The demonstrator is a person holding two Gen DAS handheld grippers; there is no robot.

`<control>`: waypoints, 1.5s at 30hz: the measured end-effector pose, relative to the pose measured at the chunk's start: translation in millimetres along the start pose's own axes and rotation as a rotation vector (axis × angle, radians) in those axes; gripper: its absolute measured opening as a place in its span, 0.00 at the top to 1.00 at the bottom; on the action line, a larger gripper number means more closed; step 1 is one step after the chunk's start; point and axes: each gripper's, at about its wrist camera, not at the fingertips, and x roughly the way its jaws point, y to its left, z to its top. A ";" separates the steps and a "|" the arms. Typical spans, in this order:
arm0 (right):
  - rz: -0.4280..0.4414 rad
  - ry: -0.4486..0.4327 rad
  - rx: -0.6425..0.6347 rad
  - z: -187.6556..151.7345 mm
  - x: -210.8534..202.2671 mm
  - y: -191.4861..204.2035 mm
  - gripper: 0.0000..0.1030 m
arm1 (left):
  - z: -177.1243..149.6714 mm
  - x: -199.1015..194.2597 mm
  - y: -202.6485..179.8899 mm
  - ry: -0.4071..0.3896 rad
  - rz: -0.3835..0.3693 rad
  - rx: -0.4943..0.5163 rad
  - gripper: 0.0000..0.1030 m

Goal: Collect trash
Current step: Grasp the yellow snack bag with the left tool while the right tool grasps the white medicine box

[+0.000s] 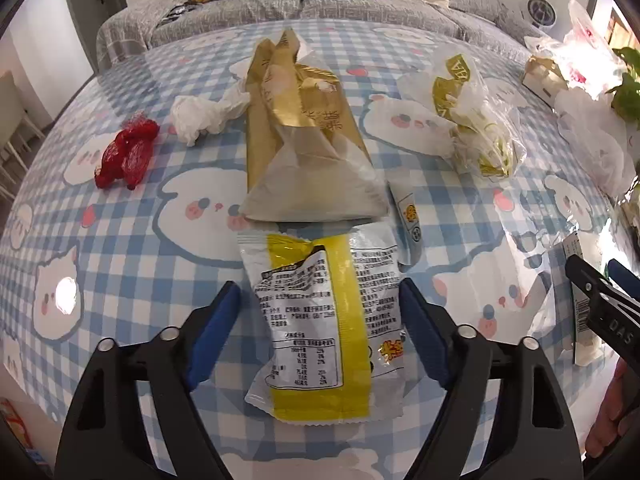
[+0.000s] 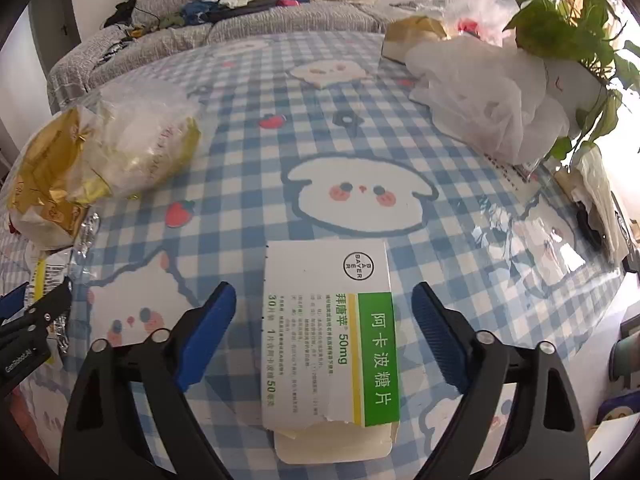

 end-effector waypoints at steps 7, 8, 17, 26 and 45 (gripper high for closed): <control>-0.002 0.012 0.017 0.2 3.4 -1.3 0.43 | 0.6 -3.8 -4.1 0.007 0.020 0.008 0.59; -0.003 0.011 0.017 0.0 3.1 -0.9 0.43 | 0.2 -4.6 -3.5 0.006 0.022 0.005 0.61; -0.001 -0.005 0.014 -2.2 -2.4 -0.2 0.43 | -4.5 -10.2 7.4 0.002 0.000 -0.023 0.75; 0.002 -0.017 0.013 -4.6 -10.7 -0.5 0.43 | -8.6 -22.8 7.8 -0.018 -0.012 -0.017 0.75; 0.039 -0.078 0.005 -38.0 -58.6 0.9 0.43 | -49.4 -77.4 -1.7 -0.066 -0.067 0.010 0.75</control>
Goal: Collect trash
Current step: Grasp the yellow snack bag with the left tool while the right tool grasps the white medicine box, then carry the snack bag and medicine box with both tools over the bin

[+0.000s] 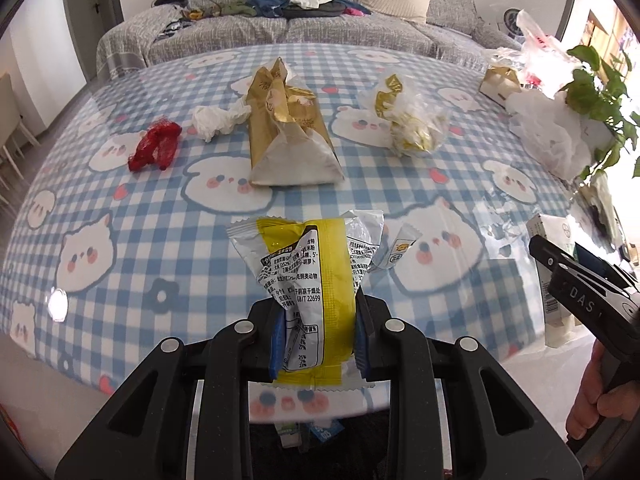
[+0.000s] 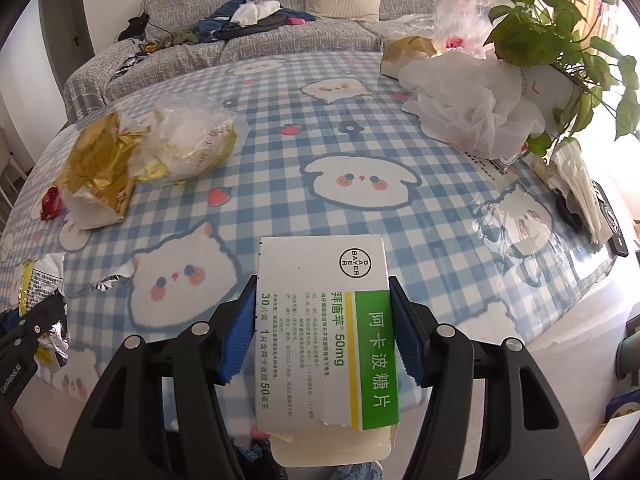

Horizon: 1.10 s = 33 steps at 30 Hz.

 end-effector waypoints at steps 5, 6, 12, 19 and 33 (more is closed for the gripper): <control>0.016 -0.015 0.005 -12.7 -14.8 1.2 0.43 | -16.7 -14.0 1.5 -0.006 -0.018 -0.008 0.75; 0.018 -0.016 0.006 -15.9 -17.4 1.0 0.43 | -20.3 -15.9 1.5 -0.007 -0.021 -0.009 0.75; 0.035 -0.027 0.016 -30.9 -31.2 1.4 0.43 | -38.4 -24.0 -0.8 -0.005 -0.029 -0.002 0.75; 0.043 -0.038 0.011 -47.9 -45.7 7.0 0.43 | -58.2 -40.4 -3.2 -0.018 -0.035 0.002 0.75; 0.059 -0.037 0.021 -98.0 -64.0 2.9 0.43 | -110.2 -63.9 1.4 -0.017 -0.043 0.006 0.75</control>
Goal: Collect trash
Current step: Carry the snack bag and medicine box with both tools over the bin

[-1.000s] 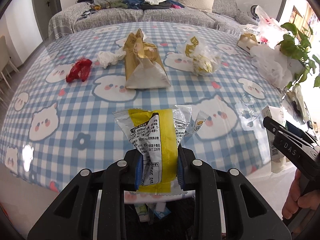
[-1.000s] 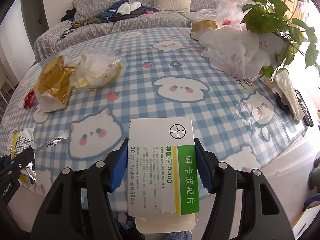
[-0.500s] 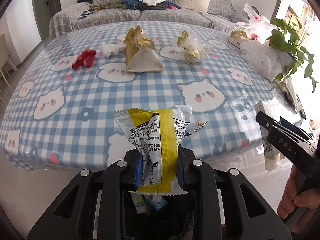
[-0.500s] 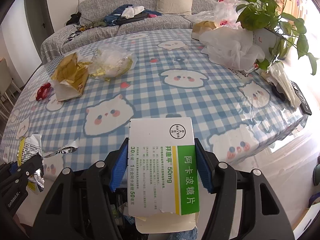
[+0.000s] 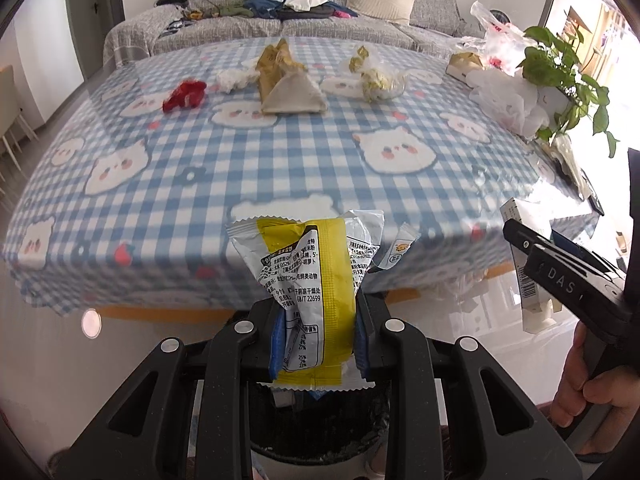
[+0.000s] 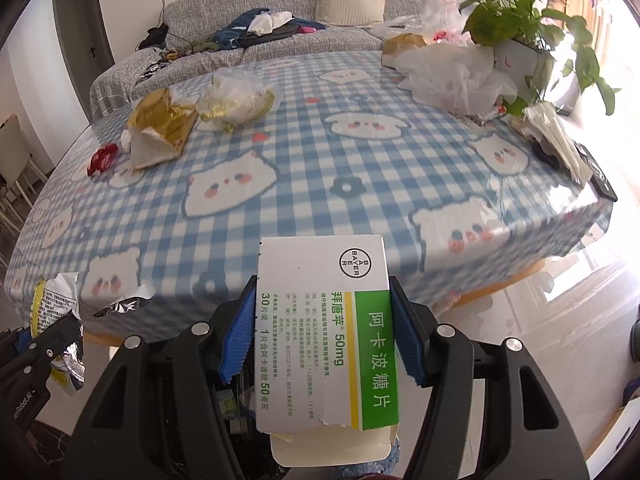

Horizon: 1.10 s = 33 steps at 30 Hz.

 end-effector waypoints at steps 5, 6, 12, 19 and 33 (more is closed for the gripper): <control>-0.003 0.005 0.007 -19.1 -3.3 -6.6 0.43 | -21.1 3.4 0.8 0.021 0.005 0.005 0.75; -0.005 0.009 0.007 -24.5 -3.0 -7.4 0.43 | -26.2 4.6 1.5 0.026 0.007 0.005 0.75; -0.018 0.047 0.003 -54.7 7.2 -9.0 0.43 | -53.5 18.7 2.3 0.072 0.013 -0.002 0.75; -0.040 0.115 0.001 -93.5 32.4 -20.4 0.43 | -86.5 42.0 -4.2 0.118 -0.012 -0.006 0.75; -0.079 0.182 -0.003 -121.9 76.2 -42.3 0.43 | -131.6 125.9 -9.5 0.187 0.031 -0.016 0.75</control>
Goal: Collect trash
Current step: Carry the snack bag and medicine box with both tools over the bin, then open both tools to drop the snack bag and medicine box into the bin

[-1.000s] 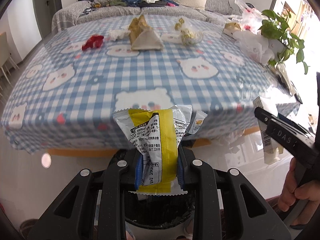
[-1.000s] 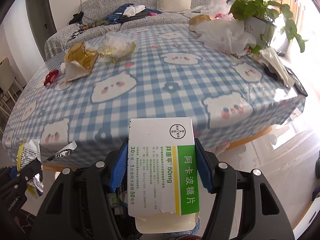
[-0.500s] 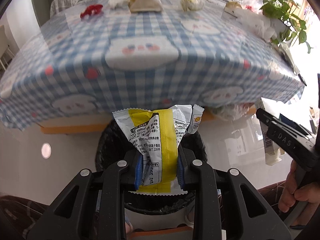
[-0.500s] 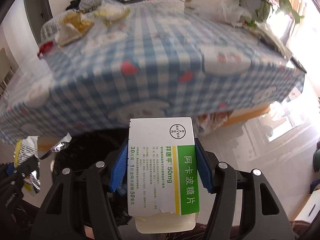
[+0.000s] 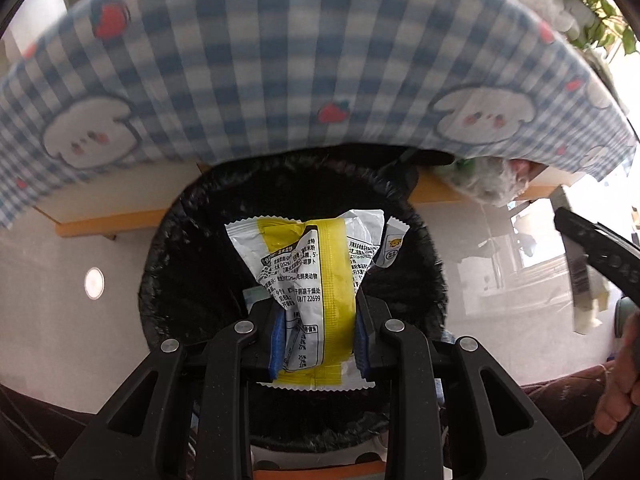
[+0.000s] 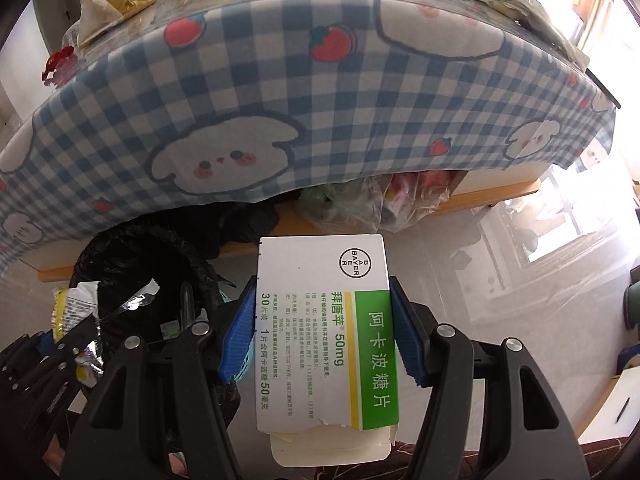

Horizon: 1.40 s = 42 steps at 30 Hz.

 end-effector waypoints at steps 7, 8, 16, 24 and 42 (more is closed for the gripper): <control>-0.013 0.007 0.005 -1.1 5.6 0.8 0.43 | -0.1 12.1 -4.6 -0.010 -0.020 0.006 0.73; -0.016 0.005 0.005 -1.4 5.2 1.3 0.43 | 0.1 11.5 -6.1 -0.021 -0.016 0.010 0.71; -0.005 0.001 0.006 -2.3 3.0 11.6 0.43 | -1.8 3.9 3.8 -0.059 -0.012 0.006 0.40; 0.042 -0.009 -0.010 -10.6 -0.6 44.8 0.43 | -7.6 -6.9 25.0 -0.097 0.027 0.004 0.18; 0.091 0.003 -0.105 -30.4 -4.7 140.9 0.43 | -18.7 -36.2 115.9 -0.124 0.088 -0.095 0.06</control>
